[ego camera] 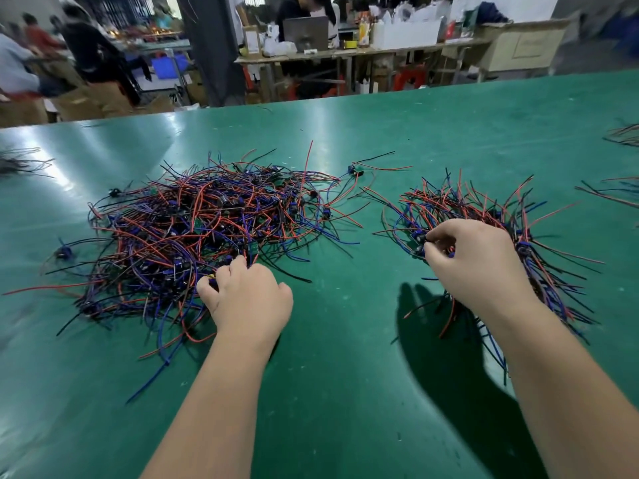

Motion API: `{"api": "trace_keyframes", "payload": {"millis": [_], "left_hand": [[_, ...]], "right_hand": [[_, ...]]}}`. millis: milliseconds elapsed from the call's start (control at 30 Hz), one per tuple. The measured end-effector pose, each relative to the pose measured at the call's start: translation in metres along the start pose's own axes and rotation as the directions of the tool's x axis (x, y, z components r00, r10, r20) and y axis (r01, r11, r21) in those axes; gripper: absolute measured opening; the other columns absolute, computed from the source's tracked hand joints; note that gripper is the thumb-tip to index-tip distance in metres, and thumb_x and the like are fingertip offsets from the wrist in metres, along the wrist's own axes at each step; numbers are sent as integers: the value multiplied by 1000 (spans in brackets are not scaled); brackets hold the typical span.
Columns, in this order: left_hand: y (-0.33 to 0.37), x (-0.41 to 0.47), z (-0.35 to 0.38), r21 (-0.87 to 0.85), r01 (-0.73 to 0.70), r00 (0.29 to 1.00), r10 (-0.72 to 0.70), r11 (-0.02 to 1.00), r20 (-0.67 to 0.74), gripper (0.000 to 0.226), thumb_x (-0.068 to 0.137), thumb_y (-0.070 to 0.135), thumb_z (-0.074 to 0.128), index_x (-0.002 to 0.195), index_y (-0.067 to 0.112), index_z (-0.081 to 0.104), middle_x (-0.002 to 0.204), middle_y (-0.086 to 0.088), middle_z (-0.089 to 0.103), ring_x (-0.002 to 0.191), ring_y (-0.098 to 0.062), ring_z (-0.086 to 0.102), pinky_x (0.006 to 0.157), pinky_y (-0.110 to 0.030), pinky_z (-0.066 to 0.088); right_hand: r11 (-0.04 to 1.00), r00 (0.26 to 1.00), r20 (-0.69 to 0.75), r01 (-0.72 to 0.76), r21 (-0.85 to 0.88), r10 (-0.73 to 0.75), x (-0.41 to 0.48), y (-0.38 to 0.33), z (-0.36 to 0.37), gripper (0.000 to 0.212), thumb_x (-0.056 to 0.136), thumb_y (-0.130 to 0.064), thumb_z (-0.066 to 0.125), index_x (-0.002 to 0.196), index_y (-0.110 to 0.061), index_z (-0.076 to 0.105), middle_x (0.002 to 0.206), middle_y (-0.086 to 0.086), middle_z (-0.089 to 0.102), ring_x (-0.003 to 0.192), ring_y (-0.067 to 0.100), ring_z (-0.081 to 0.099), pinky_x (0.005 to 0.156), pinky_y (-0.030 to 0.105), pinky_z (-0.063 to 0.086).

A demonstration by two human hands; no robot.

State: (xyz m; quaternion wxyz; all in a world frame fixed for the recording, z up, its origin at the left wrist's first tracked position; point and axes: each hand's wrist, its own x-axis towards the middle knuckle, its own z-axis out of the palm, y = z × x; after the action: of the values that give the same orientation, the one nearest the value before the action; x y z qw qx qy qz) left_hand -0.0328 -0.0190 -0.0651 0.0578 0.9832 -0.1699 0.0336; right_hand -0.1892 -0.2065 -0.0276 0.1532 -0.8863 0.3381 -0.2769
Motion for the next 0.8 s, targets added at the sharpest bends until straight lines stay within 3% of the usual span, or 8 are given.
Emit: {"api": "trace_keyframes", "payload": {"millis": [133,267,467,567,667,800], "left_hand": [[2,0,-1,-91,49,992,-59,995,-116,24,93,26,47,112,15,56,138,-4,42,126,-24,37,109,-45,15],[6,-2,-2,-167,29,964,-72,985,-257,35,93,17,46,128,14,48,143,-2,40,127,-21,39,110,-46,11],[8,0,-8,-278,-33,933,-70,960,-354,47,90,7,46,136,15,44,144,-2,39,123,-21,44,109,-44,10],[6,-2,-5,-125,-62,981,38,990,-192,32,95,24,44,125,19,54,150,-4,32,137,-21,28,112,-46,8],[4,-3,0,30,-28,999,27,999,29,40,97,41,37,122,16,55,154,-6,23,140,-25,21,113,-51,7],[1,0,0,34,29,999,-28,999,-24,48,92,51,43,119,14,58,142,-6,34,130,-28,30,112,-49,11]], "right_hand": [[1000,1000,-2,-1,27,1,-1,-2,0,13,86,-18,59,89,-14,71,83,1,68,82,22,60,75,37,51],[999,1000,-24,4,45,-3,-1,-2,1,12,86,-17,60,88,-14,71,81,-1,68,81,22,60,74,35,50],[997,1000,-15,-5,83,6,-1,-3,2,13,86,-18,59,92,-16,71,81,-3,68,78,19,59,73,33,50],[993,1000,3,-2,116,1,-2,-5,3,14,86,-18,59,93,-15,71,80,-3,68,76,18,61,76,33,51],[990,1000,19,-3,143,0,-3,-7,4,14,86,-16,60,93,-15,72,79,-4,68,74,15,62,75,28,50],[988,999,49,-9,155,2,-5,-8,5,15,86,-16,59,95,-15,72,80,-4,67,75,14,62,75,27,50]]}}
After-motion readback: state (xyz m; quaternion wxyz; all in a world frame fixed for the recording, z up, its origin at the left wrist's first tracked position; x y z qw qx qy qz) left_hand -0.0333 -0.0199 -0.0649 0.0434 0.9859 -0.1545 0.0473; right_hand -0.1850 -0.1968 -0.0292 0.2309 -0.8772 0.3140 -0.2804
